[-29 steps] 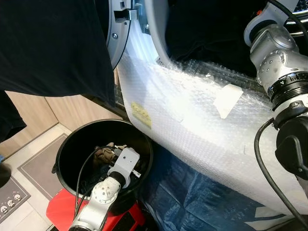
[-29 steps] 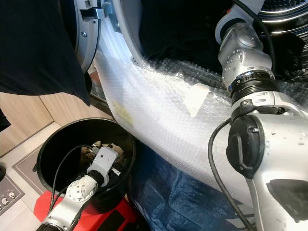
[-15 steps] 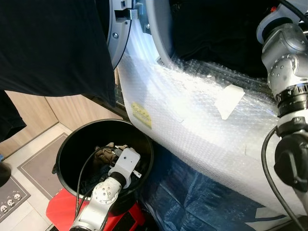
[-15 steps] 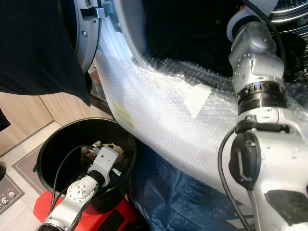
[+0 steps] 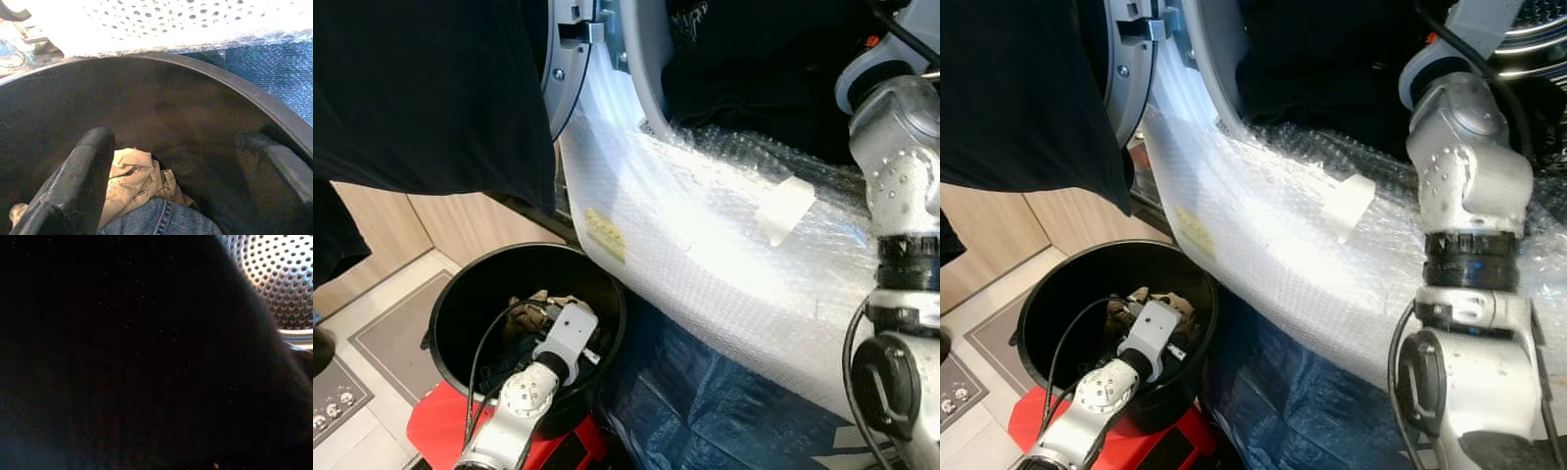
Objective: Clothes washing
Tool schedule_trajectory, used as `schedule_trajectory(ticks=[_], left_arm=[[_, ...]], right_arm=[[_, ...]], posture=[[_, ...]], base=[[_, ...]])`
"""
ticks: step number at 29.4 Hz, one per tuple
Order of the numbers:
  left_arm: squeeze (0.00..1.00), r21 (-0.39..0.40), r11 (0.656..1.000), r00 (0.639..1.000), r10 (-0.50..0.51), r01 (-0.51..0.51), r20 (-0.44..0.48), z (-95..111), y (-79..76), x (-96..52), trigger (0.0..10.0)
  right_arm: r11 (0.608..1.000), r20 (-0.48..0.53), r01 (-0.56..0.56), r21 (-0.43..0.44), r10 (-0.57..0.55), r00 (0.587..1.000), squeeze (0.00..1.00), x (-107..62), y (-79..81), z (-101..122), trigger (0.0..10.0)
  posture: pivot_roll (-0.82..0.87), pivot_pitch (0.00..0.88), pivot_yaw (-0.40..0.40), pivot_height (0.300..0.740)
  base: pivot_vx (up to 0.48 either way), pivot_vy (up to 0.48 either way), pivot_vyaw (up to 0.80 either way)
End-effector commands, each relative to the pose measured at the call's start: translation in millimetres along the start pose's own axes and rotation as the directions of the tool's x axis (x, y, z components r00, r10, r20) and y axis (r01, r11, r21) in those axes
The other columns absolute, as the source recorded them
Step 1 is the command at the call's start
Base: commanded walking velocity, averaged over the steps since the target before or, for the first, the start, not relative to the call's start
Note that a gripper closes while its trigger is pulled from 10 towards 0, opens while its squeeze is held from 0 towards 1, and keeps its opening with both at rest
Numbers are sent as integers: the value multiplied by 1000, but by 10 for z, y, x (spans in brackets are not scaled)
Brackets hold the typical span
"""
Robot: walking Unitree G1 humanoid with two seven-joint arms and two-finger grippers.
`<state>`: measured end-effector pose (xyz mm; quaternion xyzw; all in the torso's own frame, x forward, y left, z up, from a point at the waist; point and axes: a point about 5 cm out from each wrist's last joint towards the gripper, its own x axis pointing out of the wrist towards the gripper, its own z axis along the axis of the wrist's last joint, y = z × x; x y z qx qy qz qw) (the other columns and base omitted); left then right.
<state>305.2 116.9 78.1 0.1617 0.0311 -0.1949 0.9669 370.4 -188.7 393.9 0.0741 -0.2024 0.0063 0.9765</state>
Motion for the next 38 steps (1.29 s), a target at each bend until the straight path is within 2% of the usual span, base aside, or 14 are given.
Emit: schedule_trajectory(ticks=[1, 5, 7, 9, 10, 11, 13, 14, 15, 19, 23, 28, 30, 38], left_arm=[[0, -3, 1000, 999, -28, 28, -42, -82, -56, -19, 10000], [0, -6, 1000, 999, -31, 31, -42, -77, -62, 2, 10000], [0, -6, 1000, 999, -29, 28, -38, -57, -61, 27, 10000], [0, -6, 1000, 999, -28, 27, -36, -51, -60, 32, 10000], [0, -5, 1000, 999, -23, 23, -32, -39, -52, 39, 10000], [0, -5, 1000, 999, -20, 20, -31, -36, -48, 44, 10000], [0, -6, 1000, 999, -18, 18, -30, -34, -52, 50, 10000], [0, -7, 1000, 999, -18, 18, -28, -34, -58, 47, 10000], [0, -7, 1000, 999, -18, 18, -28, -34, -58, 47, 10000], [0, -9, 1000, 999, -26, 26, -31, -47, -82, 29, 10000], [0, -11, 999, 999, -35, 35, -31, -48, -94, 28, 10000], [0, -5, 999, 999, -35, 35, -30, -42, -75, 33, 10000], [0, -6, 999, 999, -33, 33, -30, -43, -67, 32, 10000], [0, -7, 999, 999, -35, 35, -29, -41, -77, 33, 10000]], right_arm=[[1000, 48, 14, -13, -14, 999, 0, -44, -29, 133, 10000], [999, 78, -47, -16, 48, 996, 0, 77, 40, 220, 10000], [976, 82, -217, 13, 216, 973, 0, 179, 253, 228, 10000], [973, 88, -228, 33, 224, 970, 0, 199, 275, 237, 10000], [994, 52, -5, 109, -1, 999, 0, 298, 55, 247, 10000], [977, 10, 185, 103, -187, 982, 0, 318, -167, 221, 10000], [885, 8, 466, 0, -466, 885, 0, 261, -564, 216, 10000], [827, 62, 556, -84, -552, 831, 0, 207, -726, 260, 10000], [827, 62, 556, -84, -552, 831, 0, 207, -726, 260, 10000], [924, 62, 368, -104, -363, 930, 0, 205, -431, 137, 10000], [959, 6, 273, -72, -274, 962, 0, 203, -330, -46, 10000], [989, -18, 140, 39, -139, 990, 0, 172, -163, -78, 10000], [997, 19, -76, -13, 76, 997, 0, 114, 45, -33, 10000], [981, 61, -178, -76, 183, 981, 0, -33, 164, 60, 10000]], posture=[[25, 100, -42, 740], [15, 92, -36, 740], [23, 82, -37, 740], [23, 82, -37, 740], [30, 79, -40, 740], [33, 75, -43, 740], [33, 70, -49, 740], [33, 70, -49, 740], [33, 70, -49, 740], [35, 85, -45, 740], [33, 86, -41, 740], [35, 86, -40, 740], [31, 87, -40, 740], [30, 87, -44, 740]], base=[[0, 0, 0], [0, 0, 0], [0, 0, 0], [0, 0, 0], [0, 0, 0], [0, 0, 0], [0, 0, 0], [0, 0, 0], [0, 0, 0], [0, 0, 0], [0, 0, 0], [0, 0, 0], [0, 0, 0], [0, 0, 0]])
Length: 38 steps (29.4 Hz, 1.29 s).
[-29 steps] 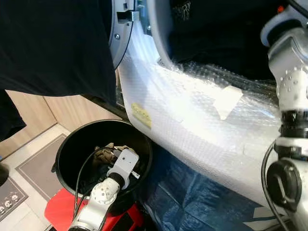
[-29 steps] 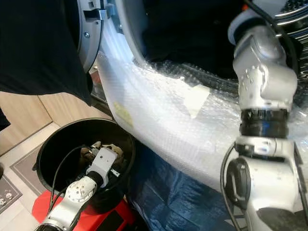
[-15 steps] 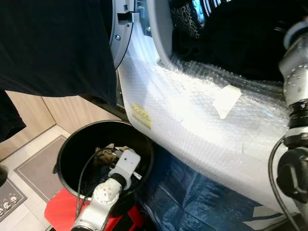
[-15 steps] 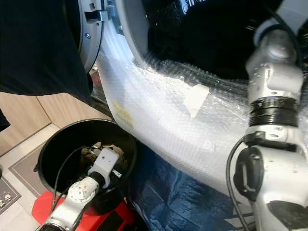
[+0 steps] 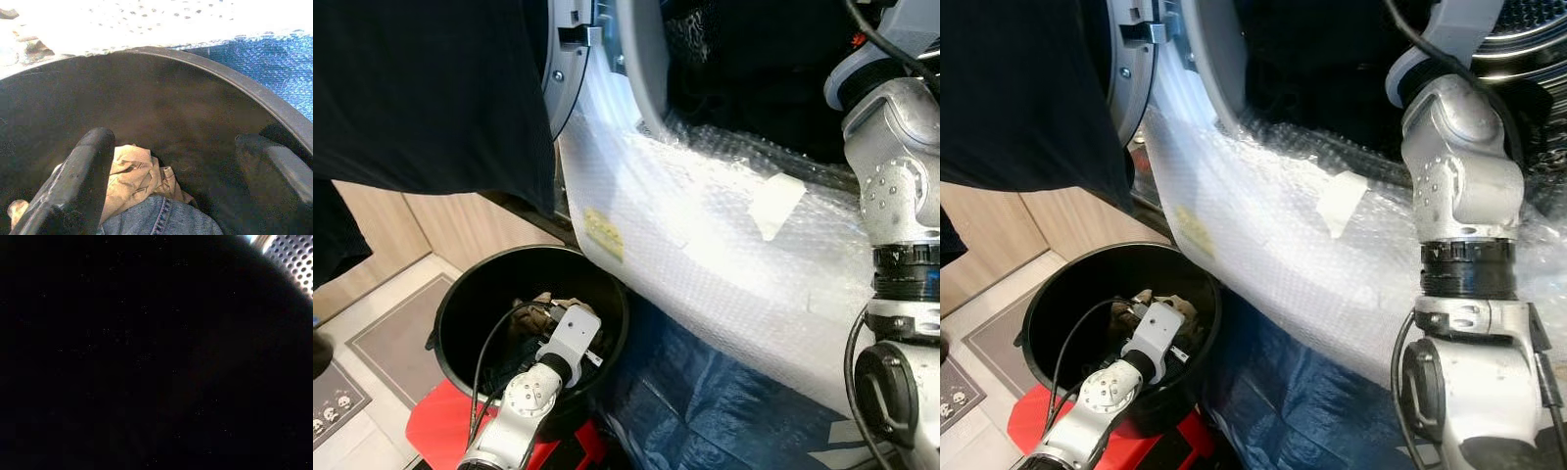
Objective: Clothes washing
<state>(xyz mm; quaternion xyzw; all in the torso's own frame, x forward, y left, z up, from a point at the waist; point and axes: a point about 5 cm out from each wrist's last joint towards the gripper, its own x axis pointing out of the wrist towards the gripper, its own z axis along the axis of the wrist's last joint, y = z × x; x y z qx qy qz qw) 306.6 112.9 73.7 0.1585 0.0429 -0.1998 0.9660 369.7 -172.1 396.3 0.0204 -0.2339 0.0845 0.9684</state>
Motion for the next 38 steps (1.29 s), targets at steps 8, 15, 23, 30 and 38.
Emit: schedule_trajectory(ticks=[8, 15, 23, 30, 38], left_arm=[[0, 2, 1000, 1000, -25, 25, -7, -3, -43, 3, 10000], [0, 3, 1000, 1000, -29, 29, -5, 6, -39, 13, 10000], [0, 2, 1000, 1000, -30, 30, -2, 13, -48, 17, 10000], [0, 3, 1000, 1000, -28, 28, 2, 21, -36, 22, 10000], [0, 4, 999, 999, -34, 34, 3, 25, -43, 25, 10000]], right_arm=[[994, -120, 70, -85, -80, 989, 0, -311, -56, -48, 10000], [990, -203, 65, -123, -90, 975, 0, -548, -36, -216, 10000], [982, -268, 46, -181, -95, 959, 0, -807, -134, -288, 10000], [981, -167, -173, -86, 157, 973, 0, -958, 33, -91, 10000], [936, -149, -342, -88, 327, 933, 0, -1159, 131, -68, 10000]], posture=[[23, 87, -50, 740], [6, 90, -50, 740], [5, 92, -56, 740], [-1, 90, -57, 740], [-1, 92, -53, 740]], base=[[0, 0, 0], [0, 0, 0], [0, 0, 0], [0, 0, 0], [0, 0, 0]])
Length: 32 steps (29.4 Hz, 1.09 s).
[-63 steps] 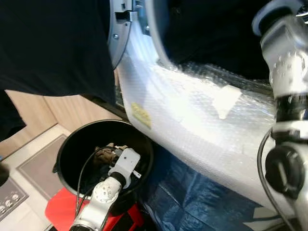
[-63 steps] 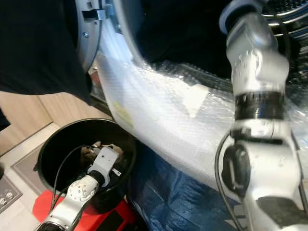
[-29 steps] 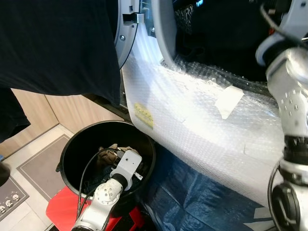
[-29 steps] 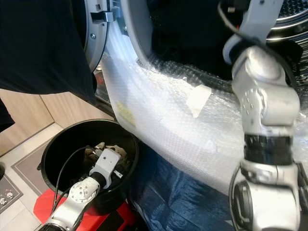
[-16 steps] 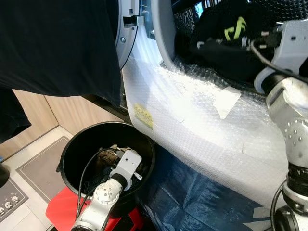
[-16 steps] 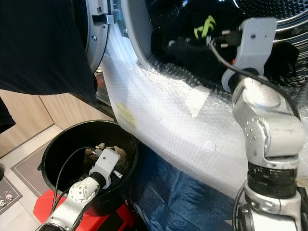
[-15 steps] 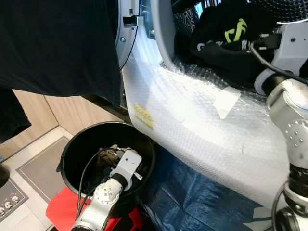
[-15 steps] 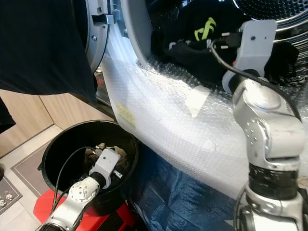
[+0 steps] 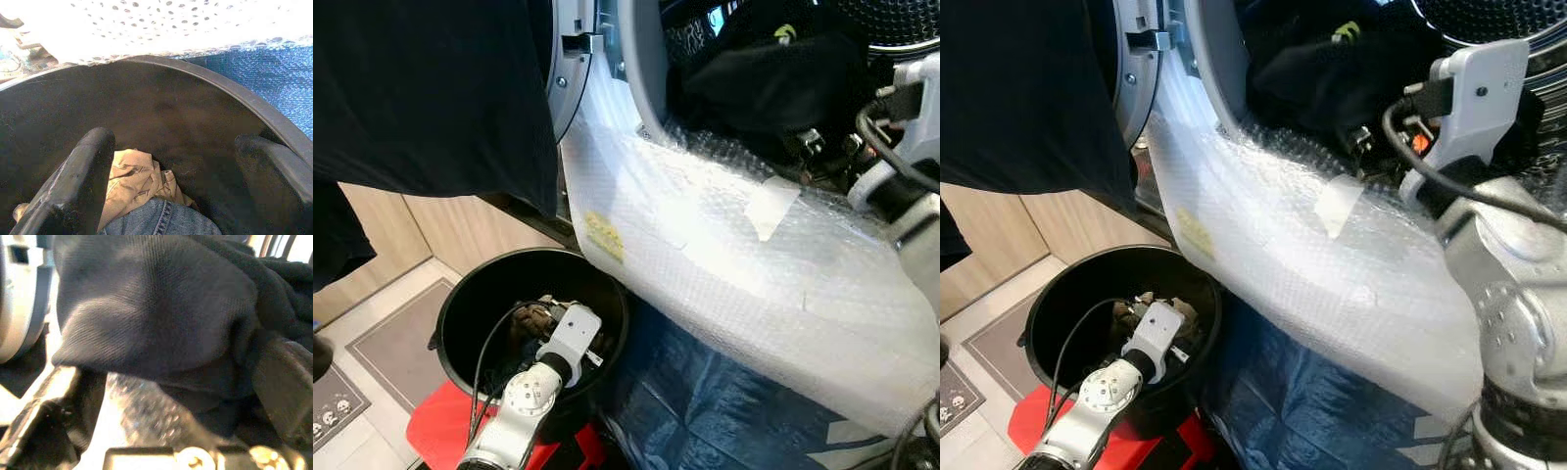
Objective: Clothes washing
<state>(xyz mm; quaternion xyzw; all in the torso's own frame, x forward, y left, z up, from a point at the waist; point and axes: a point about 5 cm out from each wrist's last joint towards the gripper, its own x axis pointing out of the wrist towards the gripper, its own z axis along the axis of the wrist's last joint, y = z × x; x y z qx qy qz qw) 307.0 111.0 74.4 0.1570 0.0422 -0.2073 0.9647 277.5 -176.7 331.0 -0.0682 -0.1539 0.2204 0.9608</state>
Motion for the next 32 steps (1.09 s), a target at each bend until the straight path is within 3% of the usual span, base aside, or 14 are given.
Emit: schedule_trajectory(ticks=[1, 3, 7, 18, 22, 25, 27, 30, 32], left_arm=[[0, 6, 1000, 1000, -19, 19, -2, 11, -28, 15, 10000], [0, 8, 1000, 1000, -21, 21, -1, 14, -27, 16, 10000], [0, 10, 1000, 1000, -24, 24, 0, 20, -24, 18, 10000], [0, 7, 1000, 1000, -22, 22, 2, 28, -21, 15, 10000], [0, 5, 1000, 1000, -23, 23, 2, 29, -21, 16, 10000], [0, 7, 1000, 1000, -29, 29, 3, 30, -31, 19, 10000], [0, 7, 1000, 1000, -30, 30, 4, 32, -31, 21, 10000], [0, 8, 999, 999, -32, 32, 5, 41, -29, 31, 10000], [0, 8, 999, 999, -32, 32, 6, 43, -27, 33, 10000]], right_arm=[[998, 29, -44, -34, 45, 999, 0, -82, 26, 74, 10000], [991, -35, -76, -113, 72, 997, 0, -174, 12, 1, 10000], [990, -64, -61, -125, 53, 997, 0, -216, -52, -27, 10000], [978, -28, -111, -179, 108, 994, 0, -352, -145, 72, 10000], [977, 43, -138, -162, 147, 988, 0, -416, -134, 153, 10000], [963, 189, -249, -100, 264, 946, 0, -479, 21, 266, 10000], [957, 206, -275, -90, 288, 935, 0, -492, 57, 269, 10000], [914, 261, -401, -62, 402, 878, 0, -543, 222, 278, 10000], [900, 270, -432, -61, 432, 861, 0, -559, 258, 278, 10000]], posture=[[-1, 92, -53, 740], [-3, 93, -52, 740], [-4, 102, -50, 740], [2, 117, -52, 740], [0, 118, -50, 740], [-5, 113, -44, 740], [-5, 113, -44, 740], [-2, 112, -43, 740], [-1, 112, -43, 740]], base=[[0, 0, 0], [0, 0, 0], [0, 0, 0], [0, 0, 0], [0, 0, 0], [0, 0, 0], [0, 0, 0], [0, 0, 0], [0, 0, 0]])
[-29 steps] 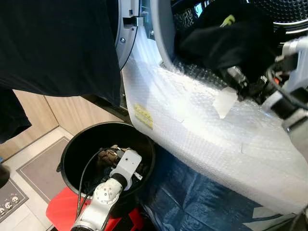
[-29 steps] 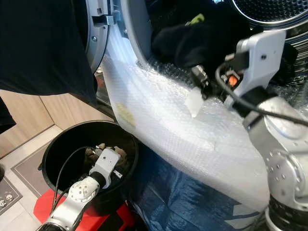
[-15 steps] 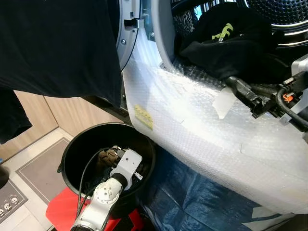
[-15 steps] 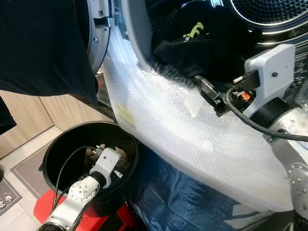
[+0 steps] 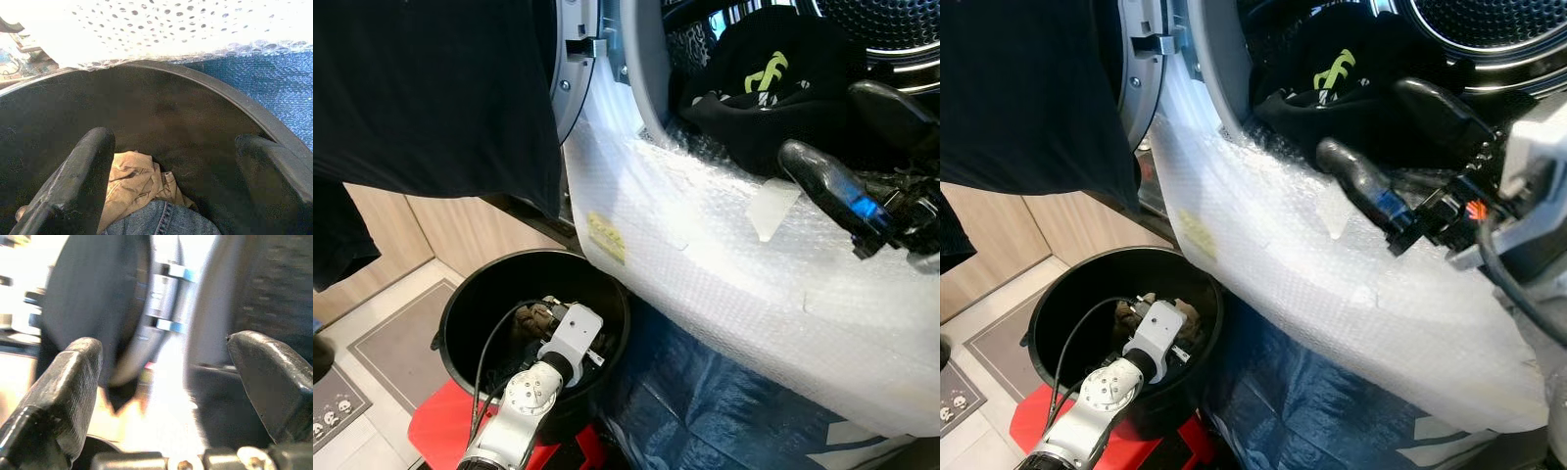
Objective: Clothes washing
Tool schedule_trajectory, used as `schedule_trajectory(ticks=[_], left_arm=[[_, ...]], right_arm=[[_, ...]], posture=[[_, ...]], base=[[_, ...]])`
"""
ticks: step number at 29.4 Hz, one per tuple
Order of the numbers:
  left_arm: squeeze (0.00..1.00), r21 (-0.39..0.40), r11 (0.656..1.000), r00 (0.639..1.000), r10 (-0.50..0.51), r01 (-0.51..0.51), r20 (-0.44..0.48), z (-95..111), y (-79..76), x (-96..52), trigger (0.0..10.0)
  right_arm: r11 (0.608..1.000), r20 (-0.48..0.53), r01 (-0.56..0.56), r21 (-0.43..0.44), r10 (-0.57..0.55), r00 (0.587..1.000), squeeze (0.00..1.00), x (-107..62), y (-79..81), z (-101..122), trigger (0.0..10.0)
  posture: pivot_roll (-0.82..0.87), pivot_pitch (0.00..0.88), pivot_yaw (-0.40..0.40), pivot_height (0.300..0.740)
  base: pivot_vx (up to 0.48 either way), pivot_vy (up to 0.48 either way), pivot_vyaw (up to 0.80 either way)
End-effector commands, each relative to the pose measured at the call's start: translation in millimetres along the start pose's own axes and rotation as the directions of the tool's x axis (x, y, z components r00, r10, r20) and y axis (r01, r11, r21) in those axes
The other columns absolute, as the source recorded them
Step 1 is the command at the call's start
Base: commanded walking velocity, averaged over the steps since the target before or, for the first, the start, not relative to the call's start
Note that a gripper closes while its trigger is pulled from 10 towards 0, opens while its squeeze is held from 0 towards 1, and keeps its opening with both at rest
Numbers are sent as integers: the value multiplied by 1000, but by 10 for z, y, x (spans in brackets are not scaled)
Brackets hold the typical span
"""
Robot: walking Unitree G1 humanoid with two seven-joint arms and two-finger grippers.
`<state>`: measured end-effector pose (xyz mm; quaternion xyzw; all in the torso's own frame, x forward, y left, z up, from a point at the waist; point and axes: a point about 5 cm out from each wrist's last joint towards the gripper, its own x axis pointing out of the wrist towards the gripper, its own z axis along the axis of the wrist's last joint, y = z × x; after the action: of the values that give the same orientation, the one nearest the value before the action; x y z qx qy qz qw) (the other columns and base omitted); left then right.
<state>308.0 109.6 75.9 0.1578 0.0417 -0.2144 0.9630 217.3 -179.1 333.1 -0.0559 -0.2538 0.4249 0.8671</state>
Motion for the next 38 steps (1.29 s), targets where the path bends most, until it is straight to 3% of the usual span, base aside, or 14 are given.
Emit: schedule_trajectory(ticks=[1, 4, 7, 9, 12, 15, 19, 22, 23, 25, 30, 31, 35, 38], left_arm=[[0, 7, 1000, 1000, -19, 19, 4, 27, -20, 23, 10000], [0, 9, 1000, 1000, -19, 18, 6, 33, -13, 26, 10000], [0, 9, 1000, 1000, -18, 18, 6, 33, -12, 26, 10000], [0, 5, 1000, 1000, -13, 13, 2, 28, -8, 35, 10000], [0, 5, 1000, 1000, -16, 16, -2, 22, -21, 42, 10000], [0, 5, 1000, 1000, -16, 16, -4, 19, -27, 50, 10000], [0, 2, 1000, 1000, -2, 2, -5, 21, 1, 52, 10000], [0, 1, 1000, 1000, -4, 4, -8, 17, 2, 57, 10000], [0, 1, 1000, 1000, -10, 10, -5, 25, -14, 60, 10000], [0, 1, 1000, 1000, -11, 11, -4, 29, -19, 61, 10000], [0, -5, 1000, 1000, 0, 0, -5, 27, 2, 58, 10000], [0, -6, 1000, 1000, 8, -8, -3, 30, 32, 46, 10000], [0, 2, 1000, 1000, 8, -8, -8, 15, 57, 35, 10000], [0, 3, 1000, 1000, 5, -5, -10, 13, 59, 36, 10000]], right_arm=[[998, 44, -59, -11, 59, 997, 0, 12, 81, 69, 10000], [994, 112, -89, 56, 82, 990, 0, 135, 134, 42, 10000], [993, 123, -94, 69, 85, 989, 0, 158, 145, 38, 10000], [977, 141, -128, 169, 105, 984, 0, 382, 224, -119, 10000], [976, 114, -138, 171, 120, 986, 0, 493, 240, -232, 10000], [975, 22, -102, 198, 100, 995, 0, 675, 217, -472, 10000], [969, 65, -113, 219, 101, 993, 0, 769, 225, -439, 10000], [958, 128, -133, 254, 103, 986, 0, 974, 261, -380, 10000], [960, 137, -142, 242, 111, 984, 0, 1084, 279, -357, 10000], [962, 141, -146, 233, 116, 983, 0, 1123, 283, -344, 10000], [978, 97, -37, 203, 17, 995, 0, 1273, 115, -329, 10000], [985, 83, -8, 174, -7, 997, 0, 1291, 27, -307, 10000], [993, 124, -28, 117, 13, 992, 0, 1295, -68, -161, 10000], [996, 100, -36, 76, 28, 995, 0, 1296, -95, -120, 10000]], posture=[[-3, 111, -42, 740], [-3, 114, -41, 740], [-3, 114, -41, 740], [-5, 113, -42, 740], [-6, 113, -39, 740], [9, 104, -51, 740], [7, 107, -50, 740], [1, 107, -48, 740], [1, 107, -48, 740], [1, 107, -48, 740], [33, 113, -58, 740], [34, 117, -56, 740], [33, 121, -54, 740], [33, 123, -55, 740]], base=[[0, 0, 0], [0, 0, 0], [0, 0, 0], [0, 0, 0], [0, 0, 0], [0, 0, 0], [0, 0, 0], [0, 0, 0], [0, 0, 0], [0, 0, 0], [0, 0, 0], [0, 0, 0], [0, 0, 0], [0, 0, 0]])
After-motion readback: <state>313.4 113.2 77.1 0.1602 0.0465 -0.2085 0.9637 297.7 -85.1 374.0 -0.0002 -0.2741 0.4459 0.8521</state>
